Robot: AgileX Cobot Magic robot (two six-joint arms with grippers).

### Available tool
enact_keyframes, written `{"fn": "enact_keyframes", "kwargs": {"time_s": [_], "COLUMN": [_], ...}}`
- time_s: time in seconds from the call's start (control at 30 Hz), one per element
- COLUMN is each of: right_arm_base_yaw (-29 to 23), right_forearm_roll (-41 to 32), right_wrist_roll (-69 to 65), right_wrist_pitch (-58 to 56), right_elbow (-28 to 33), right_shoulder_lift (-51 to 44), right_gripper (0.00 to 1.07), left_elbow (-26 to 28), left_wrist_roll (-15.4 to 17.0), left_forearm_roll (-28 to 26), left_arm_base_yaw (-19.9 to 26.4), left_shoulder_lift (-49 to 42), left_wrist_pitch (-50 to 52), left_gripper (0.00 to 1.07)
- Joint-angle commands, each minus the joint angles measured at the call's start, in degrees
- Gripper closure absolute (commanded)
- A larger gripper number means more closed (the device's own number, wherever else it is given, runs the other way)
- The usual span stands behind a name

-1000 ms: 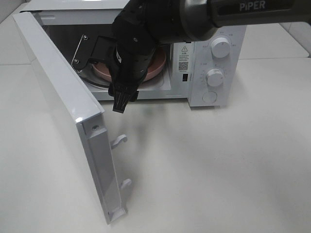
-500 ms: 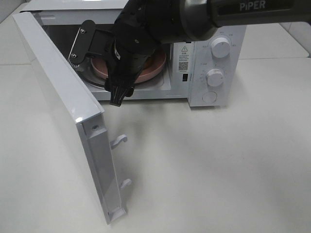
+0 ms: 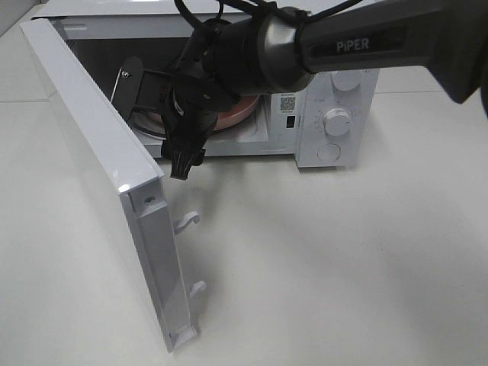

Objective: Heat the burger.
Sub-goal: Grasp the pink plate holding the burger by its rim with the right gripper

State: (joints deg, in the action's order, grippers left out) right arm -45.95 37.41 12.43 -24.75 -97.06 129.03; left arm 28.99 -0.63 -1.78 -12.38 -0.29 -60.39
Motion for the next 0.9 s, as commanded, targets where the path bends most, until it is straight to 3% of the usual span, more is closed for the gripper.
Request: {"fn": "enact_keyframes", "kwargs": {"time_s": [0.03,0.17,0.6,0.9], "right_arm_base_yaw": [0.1,0.1,0.1,0.7], "right_forearm_roll": [1.0,0.8,1.0,2.2], "right_wrist_roll": [-1.0,-3.0,-3.8,-5.1], "right_wrist_pitch": [0.6,0.6,0.1,-1.3], "right_elbow": [-2.2,-4.5,-4.6,-4.6], "right_shoulder_lift": [1.7,4.1,6.5,6.5], "right_gripper": [0.36,0.37,0.46,0.47], "left_elbow": [-0.1,-0.1,-0.1,-0.1], "left_wrist_roll": [-0.1,-0.1,-0.1,-0.1], "left_forearm_roll": [-0.1,-0.1,-0.1,-0.1], "left_arm_base_yaw": [-0.1,-0.1,-0.1,-0.1], "left_shoulder_lift": [-0.3,-0.3,-0.3,-0.3], "left_wrist_pitch": [0.7,0.7,0.7,0.7], "left_gripper": [1.06,1.06,1.06,1.06]}}
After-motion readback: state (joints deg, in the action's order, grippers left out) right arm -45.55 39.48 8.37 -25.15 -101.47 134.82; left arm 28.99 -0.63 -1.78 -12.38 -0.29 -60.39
